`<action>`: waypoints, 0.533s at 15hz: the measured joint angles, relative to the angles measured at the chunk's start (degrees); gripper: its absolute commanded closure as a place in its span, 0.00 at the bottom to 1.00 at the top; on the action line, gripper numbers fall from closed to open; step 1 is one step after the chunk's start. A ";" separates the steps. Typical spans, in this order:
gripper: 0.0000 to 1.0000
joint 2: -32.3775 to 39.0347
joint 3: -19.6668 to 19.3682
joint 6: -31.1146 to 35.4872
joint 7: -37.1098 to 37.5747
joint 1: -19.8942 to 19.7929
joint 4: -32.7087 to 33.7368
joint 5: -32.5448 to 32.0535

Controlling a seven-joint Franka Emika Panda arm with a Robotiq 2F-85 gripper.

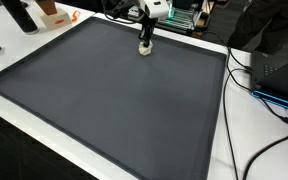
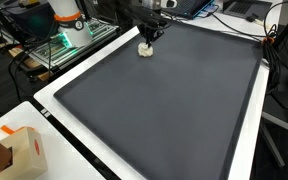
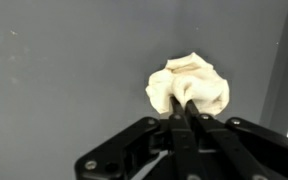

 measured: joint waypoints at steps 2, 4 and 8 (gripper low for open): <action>0.90 -0.03 0.00 0.06 0.00 0.00 0.00 0.00; 0.65 -0.05 0.00 0.04 0.02 0.00 0.00 -0.10; 0.42 -0.11 0.00 -0.24 0.17 0.00 0.23 0.81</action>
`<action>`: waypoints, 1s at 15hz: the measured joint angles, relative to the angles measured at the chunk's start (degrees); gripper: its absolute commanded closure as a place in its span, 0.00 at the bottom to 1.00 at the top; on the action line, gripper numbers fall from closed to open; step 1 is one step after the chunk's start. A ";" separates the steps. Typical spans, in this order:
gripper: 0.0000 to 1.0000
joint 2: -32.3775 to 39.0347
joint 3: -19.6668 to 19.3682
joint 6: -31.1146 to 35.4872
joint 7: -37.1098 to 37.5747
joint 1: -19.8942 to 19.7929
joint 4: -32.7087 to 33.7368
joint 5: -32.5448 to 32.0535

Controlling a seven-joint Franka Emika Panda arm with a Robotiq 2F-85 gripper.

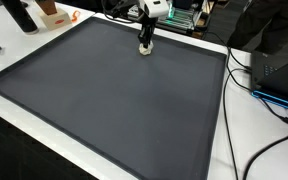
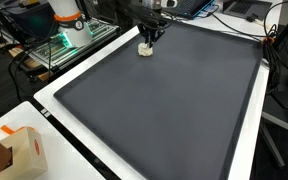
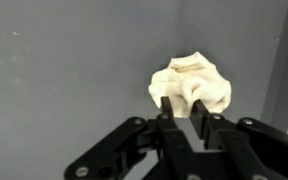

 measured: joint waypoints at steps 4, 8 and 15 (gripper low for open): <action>0.12 -0.60 0.00 -0.13 0.00 0.00 0.17 1.40; 0.00 -1.78 0.00 -1.52 0.63 0.00 0.50 2.84; 0.00 -4.64 -0.02 -14.67 15.51 0.05 4.94 5.65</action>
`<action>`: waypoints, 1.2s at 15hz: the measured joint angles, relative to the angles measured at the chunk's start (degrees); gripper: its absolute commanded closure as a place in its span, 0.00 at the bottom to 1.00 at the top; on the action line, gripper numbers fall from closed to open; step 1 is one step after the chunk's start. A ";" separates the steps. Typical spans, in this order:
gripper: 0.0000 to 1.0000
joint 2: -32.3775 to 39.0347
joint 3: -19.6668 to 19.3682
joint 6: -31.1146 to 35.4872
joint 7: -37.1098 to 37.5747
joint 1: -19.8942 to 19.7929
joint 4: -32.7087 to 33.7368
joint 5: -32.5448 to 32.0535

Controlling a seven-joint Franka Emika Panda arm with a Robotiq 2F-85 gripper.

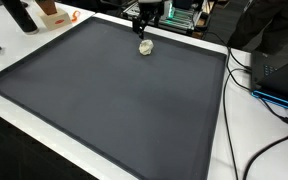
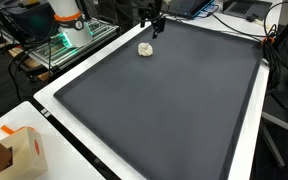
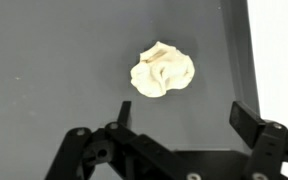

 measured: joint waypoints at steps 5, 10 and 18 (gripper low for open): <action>0.00 -0.35 0.02 -6.61 14.86 0.30 4.71 1.25; 0.00 -0.09 0.20 -7.65 32.29 0.92 7.40 0.84; 0.00 2.04 0.52 -9.29 56.91 2.16 10.48 -2.32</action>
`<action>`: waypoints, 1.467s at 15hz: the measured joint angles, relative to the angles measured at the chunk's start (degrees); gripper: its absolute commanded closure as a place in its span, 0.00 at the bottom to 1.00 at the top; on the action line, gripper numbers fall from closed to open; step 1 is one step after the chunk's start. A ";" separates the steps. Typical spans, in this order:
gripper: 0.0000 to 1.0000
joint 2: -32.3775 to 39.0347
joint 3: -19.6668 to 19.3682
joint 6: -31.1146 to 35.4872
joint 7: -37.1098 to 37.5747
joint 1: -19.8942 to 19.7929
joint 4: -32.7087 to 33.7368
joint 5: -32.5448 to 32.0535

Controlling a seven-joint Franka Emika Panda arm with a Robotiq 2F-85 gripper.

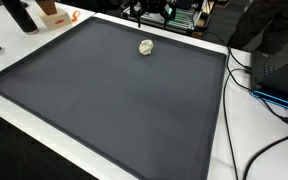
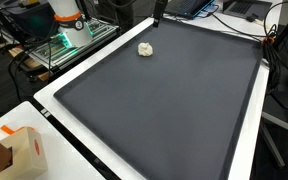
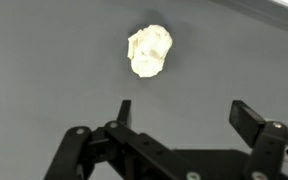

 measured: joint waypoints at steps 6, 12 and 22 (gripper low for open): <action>0.00 1.07 0.01 -1.45 0.91 0.10 1.20 0.20; 0.00 2.84 0.86 -1.45 5.24 1.69 1.57 -2.98; 0.00 11.78 2.38 -1.46 14.47 8.83 3.85 -15.23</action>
